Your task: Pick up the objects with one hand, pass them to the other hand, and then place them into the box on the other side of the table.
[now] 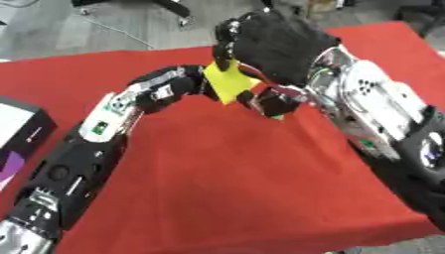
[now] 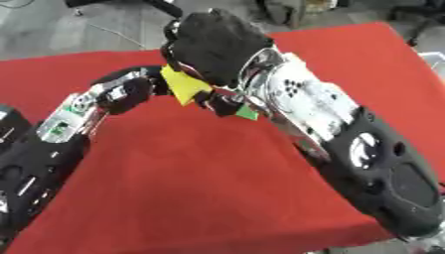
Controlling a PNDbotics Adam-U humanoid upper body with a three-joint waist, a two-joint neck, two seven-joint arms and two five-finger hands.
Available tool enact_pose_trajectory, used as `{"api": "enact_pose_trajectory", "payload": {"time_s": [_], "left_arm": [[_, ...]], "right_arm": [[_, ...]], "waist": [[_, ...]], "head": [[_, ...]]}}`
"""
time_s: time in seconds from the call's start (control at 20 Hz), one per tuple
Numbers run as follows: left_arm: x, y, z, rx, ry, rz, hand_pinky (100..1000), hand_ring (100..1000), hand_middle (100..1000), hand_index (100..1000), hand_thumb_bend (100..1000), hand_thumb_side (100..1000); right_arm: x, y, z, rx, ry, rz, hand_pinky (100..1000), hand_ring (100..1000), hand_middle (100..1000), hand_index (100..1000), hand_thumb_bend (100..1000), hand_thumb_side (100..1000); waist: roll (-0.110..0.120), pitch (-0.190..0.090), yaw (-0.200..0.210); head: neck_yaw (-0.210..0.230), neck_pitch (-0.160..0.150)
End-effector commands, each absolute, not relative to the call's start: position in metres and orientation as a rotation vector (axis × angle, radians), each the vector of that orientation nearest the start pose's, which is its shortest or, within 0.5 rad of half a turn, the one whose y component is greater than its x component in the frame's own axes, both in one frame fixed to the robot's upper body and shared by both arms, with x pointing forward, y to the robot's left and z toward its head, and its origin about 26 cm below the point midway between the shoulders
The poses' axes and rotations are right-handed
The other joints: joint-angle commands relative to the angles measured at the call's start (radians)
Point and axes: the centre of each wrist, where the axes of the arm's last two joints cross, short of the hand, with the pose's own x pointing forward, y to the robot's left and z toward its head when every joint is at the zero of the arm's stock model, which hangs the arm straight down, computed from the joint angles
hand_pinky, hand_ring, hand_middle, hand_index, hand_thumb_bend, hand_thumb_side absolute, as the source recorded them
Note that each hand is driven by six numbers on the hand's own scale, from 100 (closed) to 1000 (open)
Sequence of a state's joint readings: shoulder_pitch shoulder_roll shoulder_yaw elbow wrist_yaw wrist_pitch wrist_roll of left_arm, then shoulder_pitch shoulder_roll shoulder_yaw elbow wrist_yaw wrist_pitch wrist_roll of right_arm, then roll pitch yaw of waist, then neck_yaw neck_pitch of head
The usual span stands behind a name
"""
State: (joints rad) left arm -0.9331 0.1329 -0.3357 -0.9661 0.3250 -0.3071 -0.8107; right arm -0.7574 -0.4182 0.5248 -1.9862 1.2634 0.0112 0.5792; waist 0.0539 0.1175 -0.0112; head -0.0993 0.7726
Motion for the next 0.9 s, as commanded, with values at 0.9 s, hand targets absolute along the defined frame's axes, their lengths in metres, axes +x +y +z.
{"api": "enact_pose_trajectory", "payload": {"time_s": [0.9], "left_arm": [[0.445, 0.100, 0.194, -1.082, -1.759, -1.330, 801, 734, 692, 815, 689, 797]], "right_arm": [[0.286, -0.113, 0.273, 1.552, 2.104, -1.801, 100, 720, 476, 543, 343, 100]], "waist": [[-0.001, -0.011, -0.001]], "head": [[-0.015, -0.003]]}}
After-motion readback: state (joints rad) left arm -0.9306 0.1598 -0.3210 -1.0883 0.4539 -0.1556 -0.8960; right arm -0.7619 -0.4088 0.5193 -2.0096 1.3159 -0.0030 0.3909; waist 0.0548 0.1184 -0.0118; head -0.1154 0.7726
